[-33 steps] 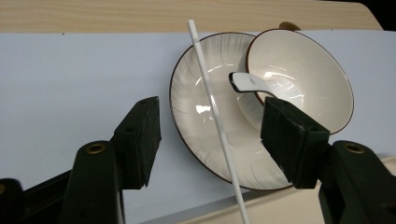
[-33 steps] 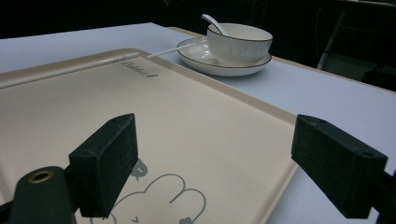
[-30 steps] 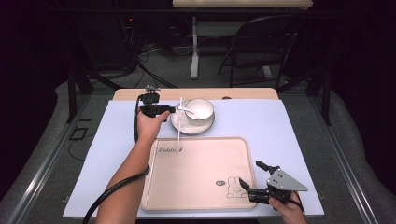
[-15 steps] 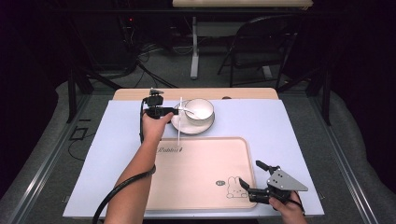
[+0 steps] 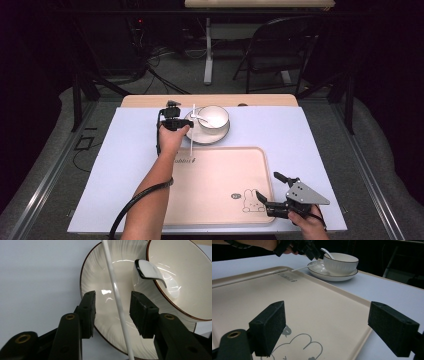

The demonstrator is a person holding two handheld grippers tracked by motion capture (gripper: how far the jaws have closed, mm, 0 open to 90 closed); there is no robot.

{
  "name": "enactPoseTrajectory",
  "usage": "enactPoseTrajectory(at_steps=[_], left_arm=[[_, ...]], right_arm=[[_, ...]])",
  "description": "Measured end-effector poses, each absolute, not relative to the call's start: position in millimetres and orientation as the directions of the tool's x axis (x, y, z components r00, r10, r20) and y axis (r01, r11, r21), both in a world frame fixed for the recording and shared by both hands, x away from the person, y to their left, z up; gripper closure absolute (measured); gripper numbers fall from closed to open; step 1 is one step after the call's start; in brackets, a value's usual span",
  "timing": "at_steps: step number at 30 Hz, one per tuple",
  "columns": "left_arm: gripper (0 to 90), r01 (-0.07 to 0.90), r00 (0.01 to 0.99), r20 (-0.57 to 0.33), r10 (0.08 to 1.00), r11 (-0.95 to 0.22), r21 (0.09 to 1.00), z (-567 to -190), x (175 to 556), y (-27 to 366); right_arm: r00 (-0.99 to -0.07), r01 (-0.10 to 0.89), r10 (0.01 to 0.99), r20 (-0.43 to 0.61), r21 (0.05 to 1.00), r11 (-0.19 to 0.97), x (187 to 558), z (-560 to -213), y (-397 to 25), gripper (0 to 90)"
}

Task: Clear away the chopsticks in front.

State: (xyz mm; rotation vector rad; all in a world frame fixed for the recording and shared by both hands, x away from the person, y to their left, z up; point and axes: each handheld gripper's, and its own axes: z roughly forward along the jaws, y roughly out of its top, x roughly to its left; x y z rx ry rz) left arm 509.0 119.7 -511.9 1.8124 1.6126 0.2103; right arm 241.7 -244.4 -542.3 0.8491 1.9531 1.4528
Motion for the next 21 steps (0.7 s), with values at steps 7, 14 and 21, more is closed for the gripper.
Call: enactPoseTrajectory(at_steps=[7, 14, 21], left_arm=[[65.5, 0.802, 0.207, -0.344, 0.916, 0.043, 0.596, -519.3, 512.2, 116.4], [68.2, 0.81, 0.201, -0.348, 0.916, 0.044, 0.585, -525.7, 517.8, 110.9], [71.1, 0.815, 0.192, -0.353, 0.916, 0.052, 0.578, -532.7, 521.0, 105.7]], right_arm=[[-0.646, 0.155, 0.761, -0.064, 0.965, 0.213, 242.0, -542.2, -245.3, 14.0], [-0.646, 0.157, 0.761, -0.063, 0.965, 0.213, 241.8, -542.2, -245.1, 14.0], [-0.645, 0.16, 0.762, -0.059, 0.964, 0.21, 241.9, -542.4, -245.5, 14.0]])
